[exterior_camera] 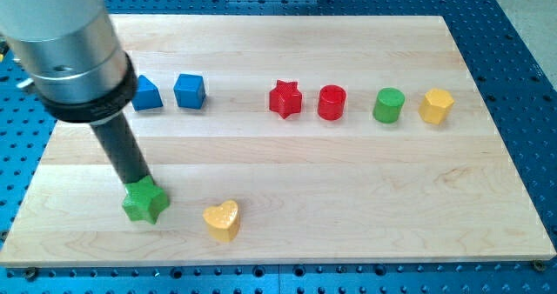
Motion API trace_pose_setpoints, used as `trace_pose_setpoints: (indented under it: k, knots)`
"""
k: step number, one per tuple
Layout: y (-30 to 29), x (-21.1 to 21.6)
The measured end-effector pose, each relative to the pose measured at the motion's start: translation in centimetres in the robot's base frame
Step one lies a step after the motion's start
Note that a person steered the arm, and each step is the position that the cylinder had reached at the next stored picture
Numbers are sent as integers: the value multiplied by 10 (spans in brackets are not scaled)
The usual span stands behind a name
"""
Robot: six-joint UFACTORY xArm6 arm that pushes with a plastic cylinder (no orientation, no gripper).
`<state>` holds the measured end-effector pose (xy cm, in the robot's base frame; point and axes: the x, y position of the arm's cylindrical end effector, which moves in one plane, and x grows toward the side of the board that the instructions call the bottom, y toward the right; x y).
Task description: Move your arm to the bottom left of the cube
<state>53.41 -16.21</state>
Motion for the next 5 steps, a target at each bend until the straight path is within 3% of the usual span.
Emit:
trace_pose_setpoints:
  k: [2, 3, 4, 5]
  knots:
    - [3, 27]
    - [-53, 35]
    - [-71, 19]
    - [-31, -53]
